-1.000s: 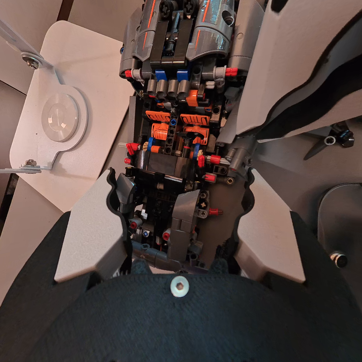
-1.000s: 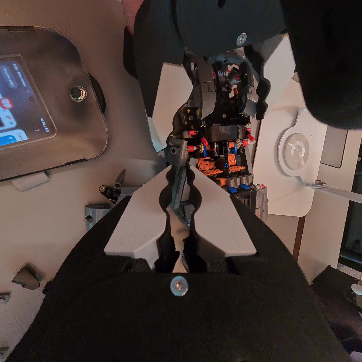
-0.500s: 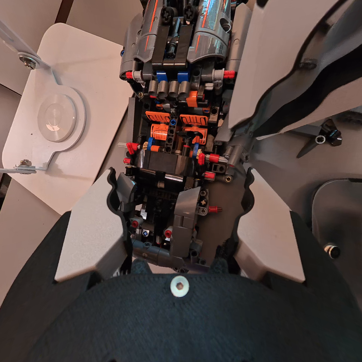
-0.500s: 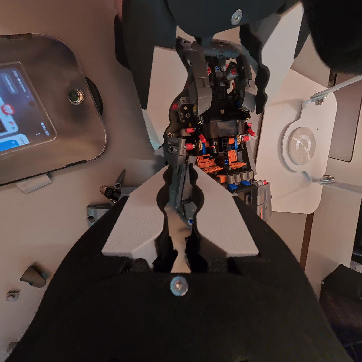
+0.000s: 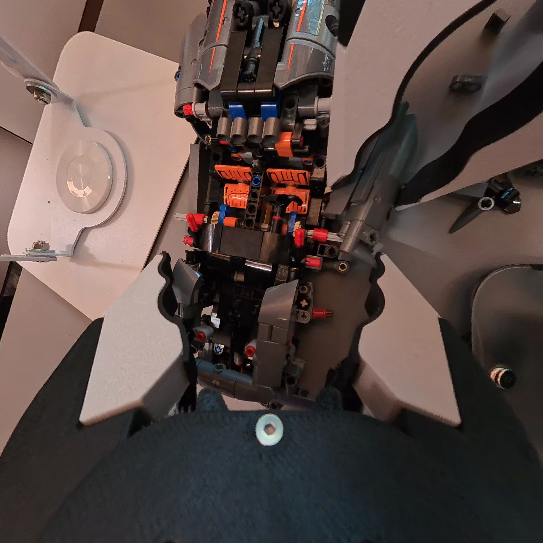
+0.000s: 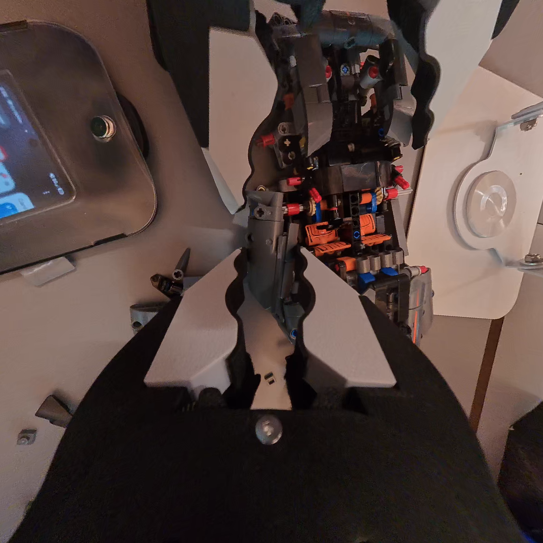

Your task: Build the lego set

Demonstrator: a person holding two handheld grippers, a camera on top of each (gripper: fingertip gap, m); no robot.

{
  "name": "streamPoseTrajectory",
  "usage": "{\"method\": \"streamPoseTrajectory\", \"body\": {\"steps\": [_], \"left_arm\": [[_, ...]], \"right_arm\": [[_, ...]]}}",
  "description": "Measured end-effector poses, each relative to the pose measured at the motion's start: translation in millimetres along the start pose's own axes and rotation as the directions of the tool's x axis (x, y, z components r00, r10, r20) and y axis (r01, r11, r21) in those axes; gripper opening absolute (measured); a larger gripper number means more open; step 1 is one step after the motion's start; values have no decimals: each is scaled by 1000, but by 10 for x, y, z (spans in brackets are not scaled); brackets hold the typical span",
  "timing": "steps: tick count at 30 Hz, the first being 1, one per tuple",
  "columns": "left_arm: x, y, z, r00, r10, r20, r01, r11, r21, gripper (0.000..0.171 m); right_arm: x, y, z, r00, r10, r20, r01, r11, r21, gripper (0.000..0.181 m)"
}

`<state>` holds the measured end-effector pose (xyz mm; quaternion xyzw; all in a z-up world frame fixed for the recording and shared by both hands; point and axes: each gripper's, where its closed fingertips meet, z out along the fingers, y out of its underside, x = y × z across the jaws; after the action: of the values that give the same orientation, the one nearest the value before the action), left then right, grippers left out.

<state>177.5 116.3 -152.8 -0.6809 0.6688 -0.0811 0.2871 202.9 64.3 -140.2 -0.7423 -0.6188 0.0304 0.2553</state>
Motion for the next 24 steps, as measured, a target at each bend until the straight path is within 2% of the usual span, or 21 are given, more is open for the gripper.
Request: {"method": "streamPoseTrajectory", "body": {"steps": [5, 14, 19, 24], "left_arm": [[42, -8, -15, 999, -8, -34, 8, 1000, 12, 135], [27, 1, -39, 999, -28, -38, 28, 1000, 9, 131], [22, 5, -36, 999, -24, -31, 24, 1000, 2, 130], [14, 20, -15, 1000, -6, -13, 5, 1000, -14, 131]], "right_arm": [[-21, 12, 10, 997, -67, -30, 67, 998, -21, 30], [11, 11, 43, 969, -201, -143, 190, 978, -83, 31], [12, 16, 38, 973, -190, -127, 183, 981, -64, 31], [-11, 6, -2, 990, -125, -58, 124, 992, -20, 32]]}}
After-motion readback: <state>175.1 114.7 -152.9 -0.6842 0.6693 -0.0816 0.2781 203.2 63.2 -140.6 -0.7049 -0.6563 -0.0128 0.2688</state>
